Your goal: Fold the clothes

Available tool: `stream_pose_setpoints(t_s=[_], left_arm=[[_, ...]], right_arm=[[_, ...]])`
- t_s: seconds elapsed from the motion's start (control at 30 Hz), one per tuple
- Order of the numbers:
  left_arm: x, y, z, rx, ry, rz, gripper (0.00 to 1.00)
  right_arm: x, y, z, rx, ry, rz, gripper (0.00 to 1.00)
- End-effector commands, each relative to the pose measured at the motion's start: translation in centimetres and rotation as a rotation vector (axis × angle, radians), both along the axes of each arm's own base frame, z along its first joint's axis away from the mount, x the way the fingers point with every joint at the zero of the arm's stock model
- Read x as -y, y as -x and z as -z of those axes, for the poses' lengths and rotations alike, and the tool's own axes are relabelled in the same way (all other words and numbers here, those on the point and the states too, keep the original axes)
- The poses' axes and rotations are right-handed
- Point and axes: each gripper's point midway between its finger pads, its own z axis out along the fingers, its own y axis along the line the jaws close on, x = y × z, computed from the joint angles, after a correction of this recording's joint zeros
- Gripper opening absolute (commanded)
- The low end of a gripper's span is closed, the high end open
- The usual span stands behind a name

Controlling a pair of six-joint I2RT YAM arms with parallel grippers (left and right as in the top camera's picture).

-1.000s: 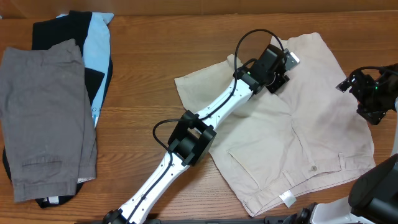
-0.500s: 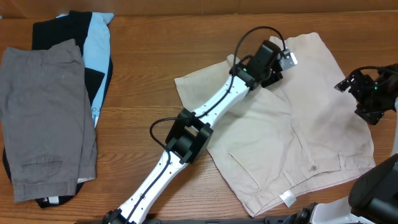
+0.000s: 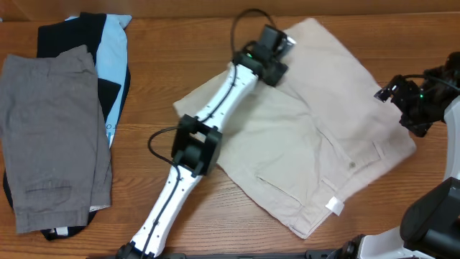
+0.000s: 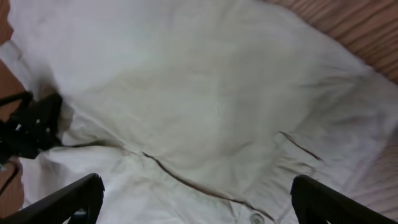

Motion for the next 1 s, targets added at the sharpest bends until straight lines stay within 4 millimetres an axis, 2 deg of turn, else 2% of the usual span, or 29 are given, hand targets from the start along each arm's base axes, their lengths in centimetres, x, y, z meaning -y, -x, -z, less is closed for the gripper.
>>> stream_pose_setpoints(t_s=[0.0,0.13,0.17,0.23,0.4,0.57,0.63,0.67,0.8,0.87,0.97], left_arm=[[-11.7,3.2,11.4,-0.255,-0.314,-0.225,0.75],[-17.1,5.7,11.8,-0.416,-0.371,-0.327,0.78],[-19.6,6.9,11.8,-0.492,-0.386,-0.402,0.8],[-21.7,8.5,11.7,-0.582,-0.391,-0.472,0.84],[-25.4,12.3,11.0,-0.811,-0.346,-0.54,0.89],[-27.9,14.2,10.3,-0.952,-0.268,-0.602,0.9],[-28.9,14.5,10.1,-0.982,-0.25,-0.626,0.91],[-29.5,14.6,10.0,-0.987,-0.246,-0.637,1.0],[-31.0,14.1,9.5,-0.965,-0.254,-0.664,1.0],[-31.2,13.5,8.2,-0.937,-0.251,-0.669,1.0],[-31.1,11.2,4.8,-0.833,-0.212,-0.677,1.0]], right_arm=[[-1.4,-1.2,-1.3,0.05,0.015,-0.046,1.0],[-3.0,-2.2,-0.7,0.049,0.006,-0.071,1.0],[-3.7,-2.8,-0.3,0.049,0.001,-0.083,1.0],[-4.4,-3.3,0.1,0.047,-0.005,-0.09,1.0],[-6.2,-4.7,1.6,0.04,-0.018,-0.116,1.0],[-7.5,-6.1,3.2,0.039,-0.023,-0.128,1.0],[-7.7,-6.6,3.6,0.046,-0.021,-0.136,1.0],[-7.8,-6.9,3.7,0.05,-0.018,-0.139,1.0],[-8.0,-7.8,3.2,0.091,-0.031,-0.13,1.0],[-8.6,-8.1,2.4,0.113,-0.084,-0.11,1.0],[-9.1,-8.1,0.8,0.146,-0.118,-0.085,1.0]])
